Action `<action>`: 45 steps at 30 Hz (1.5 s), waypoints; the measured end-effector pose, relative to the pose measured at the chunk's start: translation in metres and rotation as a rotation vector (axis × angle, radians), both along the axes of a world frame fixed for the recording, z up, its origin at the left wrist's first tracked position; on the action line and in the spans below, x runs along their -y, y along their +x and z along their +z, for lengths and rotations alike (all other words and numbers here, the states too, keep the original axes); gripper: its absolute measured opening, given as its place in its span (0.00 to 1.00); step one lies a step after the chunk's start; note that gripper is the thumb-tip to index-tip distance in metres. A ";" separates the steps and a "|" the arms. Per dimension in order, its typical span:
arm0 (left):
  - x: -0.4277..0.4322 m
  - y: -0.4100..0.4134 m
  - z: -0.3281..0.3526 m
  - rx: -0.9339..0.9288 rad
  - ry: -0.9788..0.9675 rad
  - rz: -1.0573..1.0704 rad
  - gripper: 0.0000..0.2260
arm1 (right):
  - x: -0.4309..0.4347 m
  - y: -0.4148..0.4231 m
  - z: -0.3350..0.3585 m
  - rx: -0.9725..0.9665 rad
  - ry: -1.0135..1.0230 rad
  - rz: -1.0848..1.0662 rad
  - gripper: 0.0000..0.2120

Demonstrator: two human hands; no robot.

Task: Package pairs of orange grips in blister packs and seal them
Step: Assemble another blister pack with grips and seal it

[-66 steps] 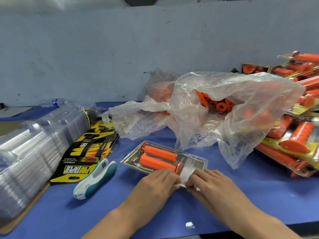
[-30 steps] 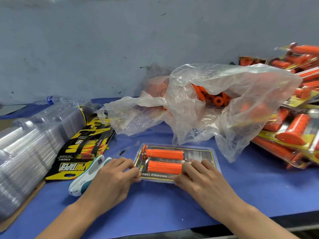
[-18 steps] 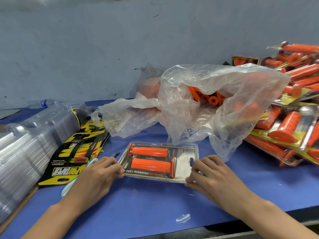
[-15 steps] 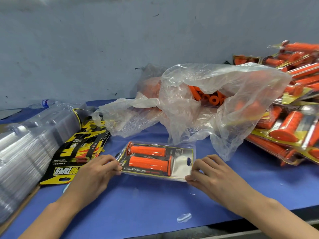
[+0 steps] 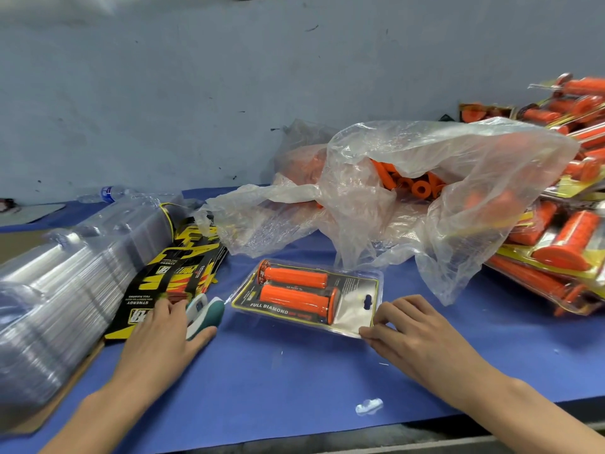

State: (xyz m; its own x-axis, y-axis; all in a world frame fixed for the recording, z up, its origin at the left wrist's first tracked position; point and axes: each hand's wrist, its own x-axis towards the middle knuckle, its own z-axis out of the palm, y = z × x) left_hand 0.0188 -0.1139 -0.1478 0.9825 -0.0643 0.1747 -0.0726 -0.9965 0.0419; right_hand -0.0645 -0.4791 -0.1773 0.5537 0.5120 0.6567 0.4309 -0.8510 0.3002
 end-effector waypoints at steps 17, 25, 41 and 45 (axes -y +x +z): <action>0.097 -0.052 0.031 -1.125 -1.252 -0.134 0.34 | -0.015 -0.002 0.006 0.023 0.005 -0.058 0.03; 0.132 -0.050 0.026 -1.117 -1.299 -0.179 0.33 | -0.017 -0.003 0.008 0.037 0.011 -0.038 0.05; 0.153 -0.051 0.017 -1.030 -1.381 -0.152 0.20 | -0.023 -0.003 0.006 0.029 0.026 -0.014 0.08; 0.151 -0.052 0.018 -1.034 -1.358 -0.147 0.22 | -0.027 0.001 0.009 -0.058 0.168 -0.030 0.13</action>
State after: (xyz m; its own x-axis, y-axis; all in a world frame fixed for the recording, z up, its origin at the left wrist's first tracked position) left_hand -0.0332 -0.2652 -0.1301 0.7134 -0.5111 -0.4793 0.4458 -0.1967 0.8733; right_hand -0.0633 -0.4521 -0.1685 0.6065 0.3804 0.6982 0.4171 -0.8998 0.1280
